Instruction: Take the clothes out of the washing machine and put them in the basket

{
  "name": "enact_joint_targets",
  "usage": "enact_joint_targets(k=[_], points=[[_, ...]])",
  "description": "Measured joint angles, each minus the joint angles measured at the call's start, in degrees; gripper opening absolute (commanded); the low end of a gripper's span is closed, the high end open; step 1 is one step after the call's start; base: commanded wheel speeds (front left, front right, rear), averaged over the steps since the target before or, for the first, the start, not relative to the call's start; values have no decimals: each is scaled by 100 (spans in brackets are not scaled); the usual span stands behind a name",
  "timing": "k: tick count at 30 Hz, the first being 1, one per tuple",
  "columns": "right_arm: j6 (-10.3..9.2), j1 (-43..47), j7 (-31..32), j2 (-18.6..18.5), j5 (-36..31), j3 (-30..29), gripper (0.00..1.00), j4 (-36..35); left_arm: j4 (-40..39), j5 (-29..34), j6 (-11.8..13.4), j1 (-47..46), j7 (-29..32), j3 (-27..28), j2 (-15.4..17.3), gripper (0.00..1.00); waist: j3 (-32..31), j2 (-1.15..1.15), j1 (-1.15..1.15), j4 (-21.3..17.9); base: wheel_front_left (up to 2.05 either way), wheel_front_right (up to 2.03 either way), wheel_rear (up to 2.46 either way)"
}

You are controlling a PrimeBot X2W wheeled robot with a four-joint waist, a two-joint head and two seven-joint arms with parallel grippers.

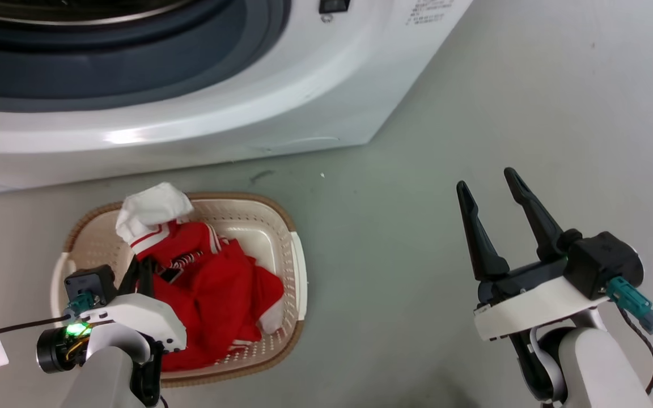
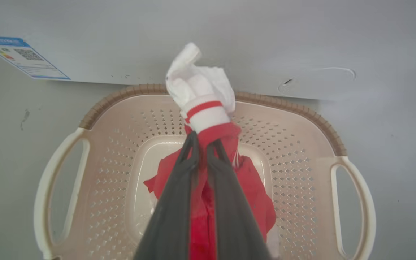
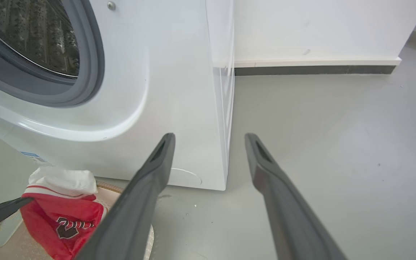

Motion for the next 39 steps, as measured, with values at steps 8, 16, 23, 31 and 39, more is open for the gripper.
enact_joint_targets(k=[8, 16, 23, 31, 39], points=[[0, -176, -159, -1, 68, 68, 100, 99, 1143, 212, -131, -491, 0, 196, -46, 0, 592, 0, 0, -307, 0, 0, 0], [0, -286, -250, 0, 137, 144, 100, 177, 2145, 380, -175, -756, -8, 203, -26, 0, 933, 0, 0, -563, 0, 0, 0], [0, -308, -307, 0, 171, 181, 100, 332, 2953, 275, -269, -960, -5, 234, -143, 100, 865, 0, 0, -610, 0, 0, 0], [0, -301, -355, 1, 187, 164, 100, 565, 3195, 142, -480, -926, 18, 213, -282, 100, 233, 0, 0, -486, 0, 0, 0], [1, -25, -265, 2, 130, 11, 100, 694, 2936, 148, -583, -690, 4, 147, -379, 100, -739, 0, -2, -254, 0, 0, 0]])
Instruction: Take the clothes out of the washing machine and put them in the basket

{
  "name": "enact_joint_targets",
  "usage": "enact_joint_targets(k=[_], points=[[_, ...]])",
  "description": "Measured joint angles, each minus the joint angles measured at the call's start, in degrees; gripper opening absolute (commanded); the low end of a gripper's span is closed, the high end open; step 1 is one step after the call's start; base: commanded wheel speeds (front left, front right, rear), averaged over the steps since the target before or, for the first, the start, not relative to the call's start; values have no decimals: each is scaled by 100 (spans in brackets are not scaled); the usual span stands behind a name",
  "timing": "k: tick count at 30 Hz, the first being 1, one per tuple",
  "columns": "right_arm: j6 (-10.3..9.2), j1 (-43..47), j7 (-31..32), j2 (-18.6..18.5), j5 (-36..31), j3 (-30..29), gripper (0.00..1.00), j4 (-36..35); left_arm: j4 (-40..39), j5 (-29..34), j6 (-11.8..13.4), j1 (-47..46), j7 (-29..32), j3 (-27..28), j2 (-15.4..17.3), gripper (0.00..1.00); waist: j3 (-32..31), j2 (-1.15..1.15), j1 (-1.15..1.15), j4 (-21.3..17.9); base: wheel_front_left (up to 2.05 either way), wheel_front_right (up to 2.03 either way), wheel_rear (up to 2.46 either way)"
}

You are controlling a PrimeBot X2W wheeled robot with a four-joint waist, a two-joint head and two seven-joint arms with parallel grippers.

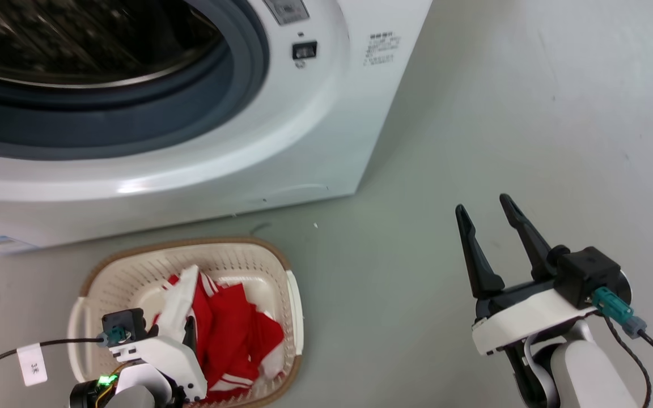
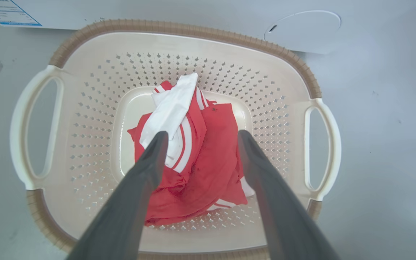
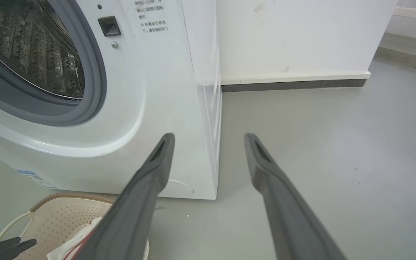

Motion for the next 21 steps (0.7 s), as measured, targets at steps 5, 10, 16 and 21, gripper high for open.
enact_joint_targets(k=[5, 10, 16, 21], points=[[-1, 246, 119, 1, -125, -91, 100, 5, -656, -19, -4, 360, -4, 158, -78, 100, -580, 0, 0, 193, 0, 0, 0], [-1, 527, 274, -1, -188, -222, 100, -51, -1581, 115, 62, 777, -12, 320, -127, 100, -1092, 0, -1, 406, 0, 0, 0], [-1, 779, 423, -2, -290, -365, 100, -215, -2941, 472, 129, 1226, -12, 414, -237, 100, -1533, 0, -1, 687, 0, 0, 0], [-1, 969, 517, -1, -331, -444, 100, -330, -4241, 788, 223, 1590, -12, 489, -331, 100, -1801, 0, -1, 877, 0, 0, 0]])
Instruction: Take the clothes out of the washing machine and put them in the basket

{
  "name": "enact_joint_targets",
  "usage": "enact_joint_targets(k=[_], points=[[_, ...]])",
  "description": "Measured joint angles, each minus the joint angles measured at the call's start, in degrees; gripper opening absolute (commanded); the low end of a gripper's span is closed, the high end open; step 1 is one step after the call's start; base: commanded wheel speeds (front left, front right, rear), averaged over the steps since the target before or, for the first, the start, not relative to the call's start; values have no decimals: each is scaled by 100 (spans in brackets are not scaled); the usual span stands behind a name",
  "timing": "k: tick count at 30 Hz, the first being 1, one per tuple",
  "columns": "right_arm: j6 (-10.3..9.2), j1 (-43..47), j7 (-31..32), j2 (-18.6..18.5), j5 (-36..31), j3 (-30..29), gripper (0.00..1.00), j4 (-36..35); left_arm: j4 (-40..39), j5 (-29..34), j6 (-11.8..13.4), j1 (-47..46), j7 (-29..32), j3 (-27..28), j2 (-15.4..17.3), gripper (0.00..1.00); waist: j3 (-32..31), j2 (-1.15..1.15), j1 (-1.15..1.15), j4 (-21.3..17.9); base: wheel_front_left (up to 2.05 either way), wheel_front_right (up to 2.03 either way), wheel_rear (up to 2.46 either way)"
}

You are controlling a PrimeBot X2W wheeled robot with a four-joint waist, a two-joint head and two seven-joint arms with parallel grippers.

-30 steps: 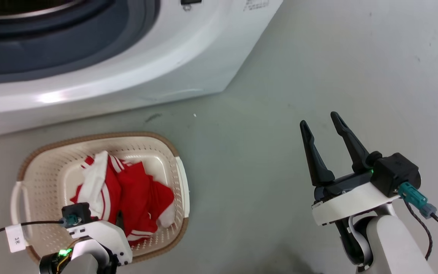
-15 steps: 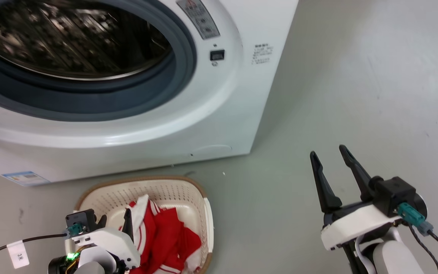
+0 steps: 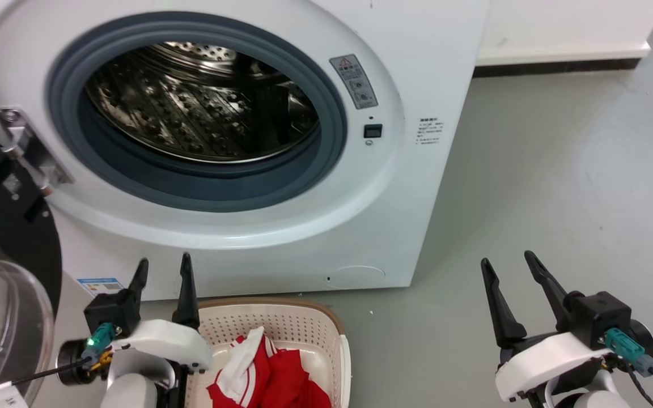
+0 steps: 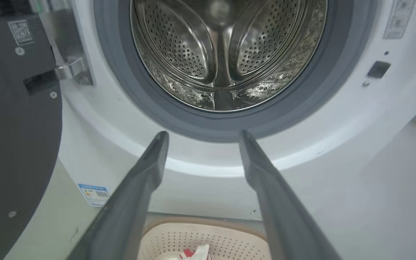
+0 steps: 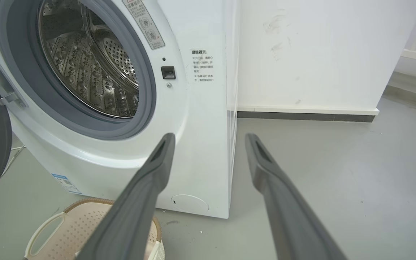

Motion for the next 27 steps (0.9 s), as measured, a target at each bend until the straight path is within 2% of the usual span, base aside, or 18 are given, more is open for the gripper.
enact_joint_targets(k=[6, 13, 18, 27], points=[[0, 128, 103, 0, -119, -93, 100, -115, -1233, 422, 44, 351, 0, -118, -13, 100, -233, 0, 0, 177, 0, 0, 0], [0, 253, 124, -1, -387, -241, 100, -214, -1948, 769, 186, 821, 65, -311, 90, 100, -444, 0, 1, 228, 0, 0, 0], [1, 427, 126, -1, -439, -297, 100, -246, -2267, 824, 278, 1159, 312, -345, 145, 100, -539, 0, 1, 237, 0, 0, 0], [1, 504, 174, 0, -436, -240, 100, -309, -2345, 802, 307, 1403, 463, -367, 202, 100, -599, 0, 2, 244, 0, 0, 0]])
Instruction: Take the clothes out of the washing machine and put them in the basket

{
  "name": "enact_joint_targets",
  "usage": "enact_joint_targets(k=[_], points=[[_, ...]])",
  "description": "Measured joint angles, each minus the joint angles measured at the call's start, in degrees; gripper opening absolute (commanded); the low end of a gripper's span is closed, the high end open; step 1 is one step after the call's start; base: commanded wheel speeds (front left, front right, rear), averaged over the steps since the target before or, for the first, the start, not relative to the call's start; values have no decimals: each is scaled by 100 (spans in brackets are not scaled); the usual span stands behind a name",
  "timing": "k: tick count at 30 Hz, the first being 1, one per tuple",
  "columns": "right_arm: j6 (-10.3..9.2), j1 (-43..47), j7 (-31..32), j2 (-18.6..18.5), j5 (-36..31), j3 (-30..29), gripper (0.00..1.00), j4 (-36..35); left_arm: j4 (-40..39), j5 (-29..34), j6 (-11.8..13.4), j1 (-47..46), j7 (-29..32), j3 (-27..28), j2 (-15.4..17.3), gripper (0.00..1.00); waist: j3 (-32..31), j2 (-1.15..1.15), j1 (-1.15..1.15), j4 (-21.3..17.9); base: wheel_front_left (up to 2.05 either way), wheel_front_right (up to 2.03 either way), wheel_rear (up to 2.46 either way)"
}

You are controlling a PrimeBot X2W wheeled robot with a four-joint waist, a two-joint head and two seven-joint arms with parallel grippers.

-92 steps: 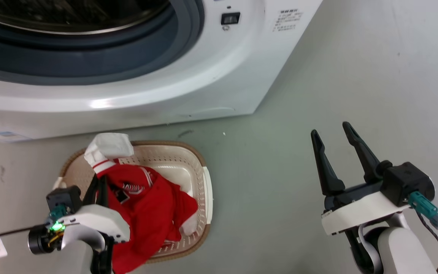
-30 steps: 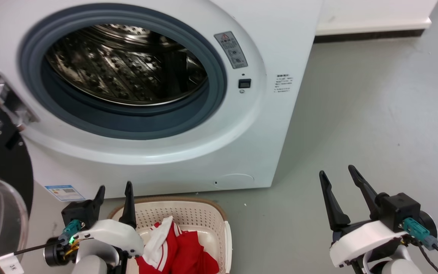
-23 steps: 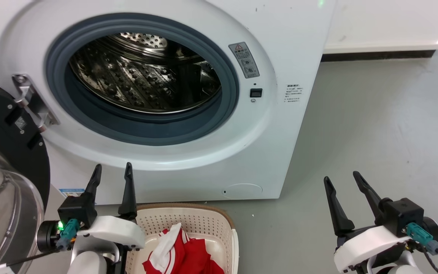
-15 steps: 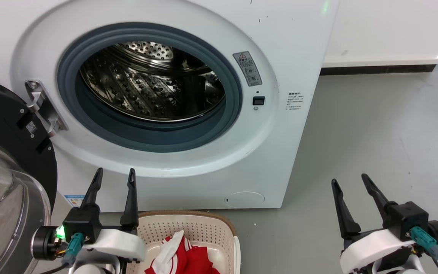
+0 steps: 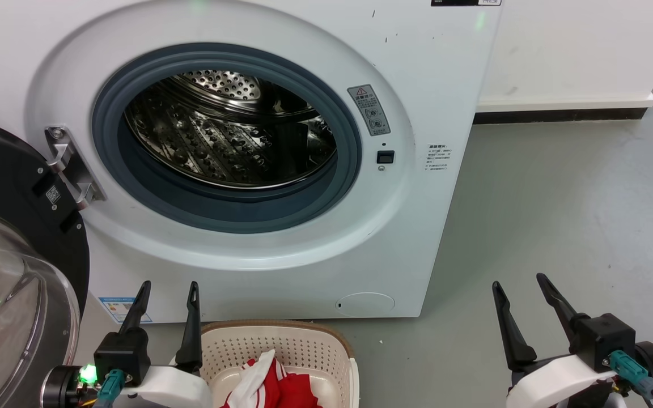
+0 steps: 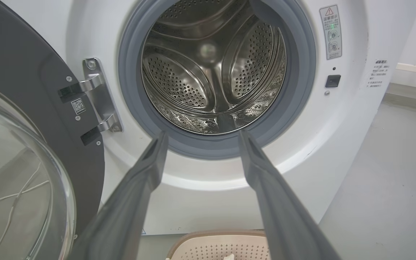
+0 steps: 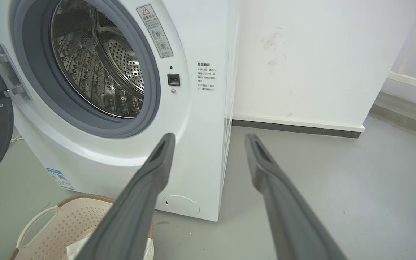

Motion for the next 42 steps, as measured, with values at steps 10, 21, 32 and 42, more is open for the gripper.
enact_joint_targets(k=[10, 21, 32, 42], points=[[0, 0, 2, 0, 79, 38, 100, -16, -36, -53, 7, -4, 69, -56, 29, 100, 31, 0, 0, 51, 0, 0, 0], [0, 49, 10, 0, 143, 70, 0, 168, 119, -99, 26, 70, 71, -108, 0, 0, 38, 0, 0, 59, 0, 0, 0], [0, 72, 75, -51, 1404, 48, 0, 345, 325, -1240, -73, 63, 326, 40, -51, 0, 43, 0, 0, 64, 0, 0, 0], [0, -61, 132, -94, 2524, 0, 0, 480, 390, -2283, -171, -16, 495, 125, -111, 0, 46, 0, 0, 69, 0, 0, 0]])
